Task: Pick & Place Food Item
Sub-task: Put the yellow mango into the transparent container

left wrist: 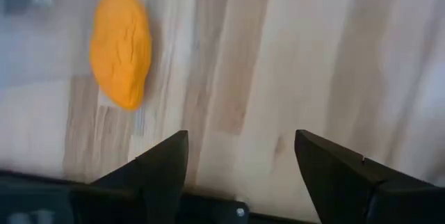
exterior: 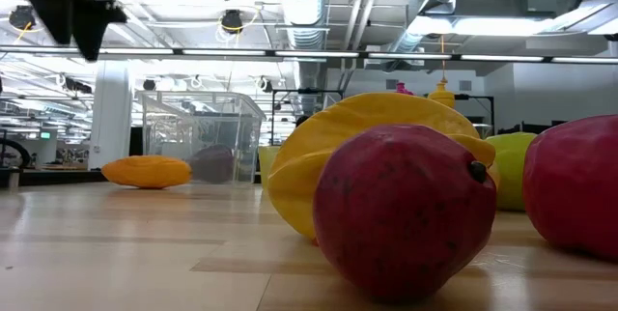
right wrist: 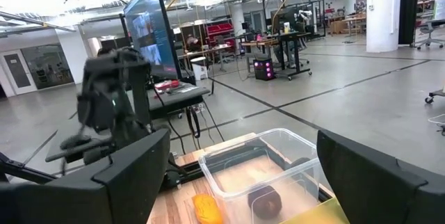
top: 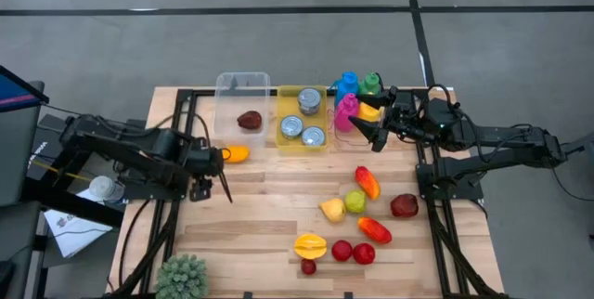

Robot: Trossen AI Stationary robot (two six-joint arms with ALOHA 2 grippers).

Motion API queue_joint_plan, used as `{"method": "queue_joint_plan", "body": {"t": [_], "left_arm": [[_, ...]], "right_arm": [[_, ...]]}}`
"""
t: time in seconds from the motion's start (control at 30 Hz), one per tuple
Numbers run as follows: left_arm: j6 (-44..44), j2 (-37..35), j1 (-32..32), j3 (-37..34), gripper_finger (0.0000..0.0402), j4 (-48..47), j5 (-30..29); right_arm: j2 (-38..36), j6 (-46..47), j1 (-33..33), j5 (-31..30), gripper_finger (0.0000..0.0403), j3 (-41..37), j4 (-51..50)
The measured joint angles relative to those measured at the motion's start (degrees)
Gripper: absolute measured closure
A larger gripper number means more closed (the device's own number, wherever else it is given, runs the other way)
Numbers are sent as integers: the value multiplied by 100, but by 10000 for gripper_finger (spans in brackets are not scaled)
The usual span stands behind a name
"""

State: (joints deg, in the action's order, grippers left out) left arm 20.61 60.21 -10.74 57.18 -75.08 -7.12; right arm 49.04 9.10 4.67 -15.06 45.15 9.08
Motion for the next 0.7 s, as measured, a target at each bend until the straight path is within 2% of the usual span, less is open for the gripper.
{"method": "queue_joint_plan", "body": {"t": [0.1, 0.3, 0.37, 0.47, 0.7], "left_arm": [[116, -122, 1, -582, 137, 332, -50], [42, -439, 116, -1779, 83, 1315, -400], [93, -443, 235, -1794, 67, 1246, -311], [490, -438, 356, -1706, 54, 1157, -540], [1305, -229, 536, -1607, 68, 1621, -696]], "right_arm": [[0, -2, -3, -1, 49, 0, -2], [0, -2, -4, 1, 49, 0, -23], [0, -2, -4, 1, 49, 0, -29], [0, -2, -4, 1, 49, 0, -39], [2, -2, -4, 1, 49, -2, -50]]}}
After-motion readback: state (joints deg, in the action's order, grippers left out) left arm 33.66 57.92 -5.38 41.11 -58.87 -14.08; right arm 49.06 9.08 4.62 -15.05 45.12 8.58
